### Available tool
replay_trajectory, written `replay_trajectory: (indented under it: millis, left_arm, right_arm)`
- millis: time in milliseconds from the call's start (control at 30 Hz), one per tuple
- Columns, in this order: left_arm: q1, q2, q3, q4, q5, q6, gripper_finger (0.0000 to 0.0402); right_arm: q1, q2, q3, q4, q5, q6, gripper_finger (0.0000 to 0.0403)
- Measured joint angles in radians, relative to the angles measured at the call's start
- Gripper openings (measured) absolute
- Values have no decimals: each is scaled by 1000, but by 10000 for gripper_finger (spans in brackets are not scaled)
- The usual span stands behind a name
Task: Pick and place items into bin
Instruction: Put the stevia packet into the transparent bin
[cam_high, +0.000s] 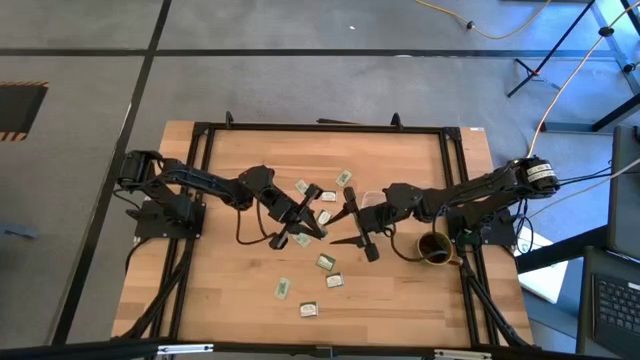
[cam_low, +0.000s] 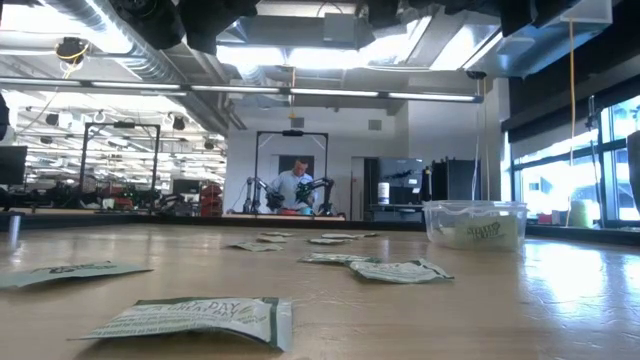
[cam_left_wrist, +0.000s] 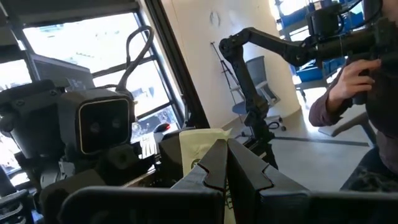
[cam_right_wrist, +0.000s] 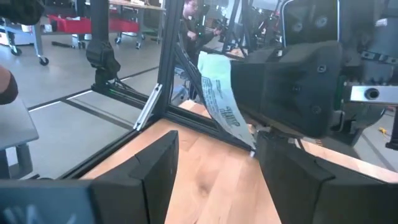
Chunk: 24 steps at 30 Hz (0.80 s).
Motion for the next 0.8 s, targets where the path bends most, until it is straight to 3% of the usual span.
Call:
replay_trajectory:
  millis: [500, 800]
  left_arm:
    - [3, 6, 0, 11, -9, 2, 2]
    - [5, 7, 0, 20, -15, 2, 3]
  right_arm:
    - [0, 3, 1, 74, -43, 2, 218]
    - [0, 6, 1, 68, -48, 20, 176]
